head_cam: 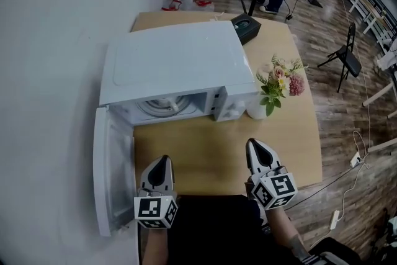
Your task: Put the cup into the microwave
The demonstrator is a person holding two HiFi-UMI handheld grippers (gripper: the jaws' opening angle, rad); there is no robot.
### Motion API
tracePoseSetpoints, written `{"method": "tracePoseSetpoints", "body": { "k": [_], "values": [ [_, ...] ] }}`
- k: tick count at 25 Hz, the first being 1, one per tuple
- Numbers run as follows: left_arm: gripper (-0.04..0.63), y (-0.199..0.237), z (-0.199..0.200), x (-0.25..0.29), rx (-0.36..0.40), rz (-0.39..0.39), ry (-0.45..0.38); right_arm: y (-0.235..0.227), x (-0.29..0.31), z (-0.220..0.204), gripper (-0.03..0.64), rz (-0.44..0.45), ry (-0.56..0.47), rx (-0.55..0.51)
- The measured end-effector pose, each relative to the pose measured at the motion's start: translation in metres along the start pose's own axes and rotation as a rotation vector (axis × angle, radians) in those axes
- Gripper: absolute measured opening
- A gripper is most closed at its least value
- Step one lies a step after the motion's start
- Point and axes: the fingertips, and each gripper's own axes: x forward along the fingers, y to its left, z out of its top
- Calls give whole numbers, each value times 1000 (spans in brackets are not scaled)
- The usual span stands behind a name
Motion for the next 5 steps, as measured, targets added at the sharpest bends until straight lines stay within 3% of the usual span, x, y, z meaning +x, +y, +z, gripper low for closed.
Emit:
{"method": "tracePoseSetpoints", "body": {
  "k": [5],
  "values": [
    [3, -3, -2, -1, -3, 0, 4, 2, -1, -4, -6, 11, 10, 4]
  ]
}}
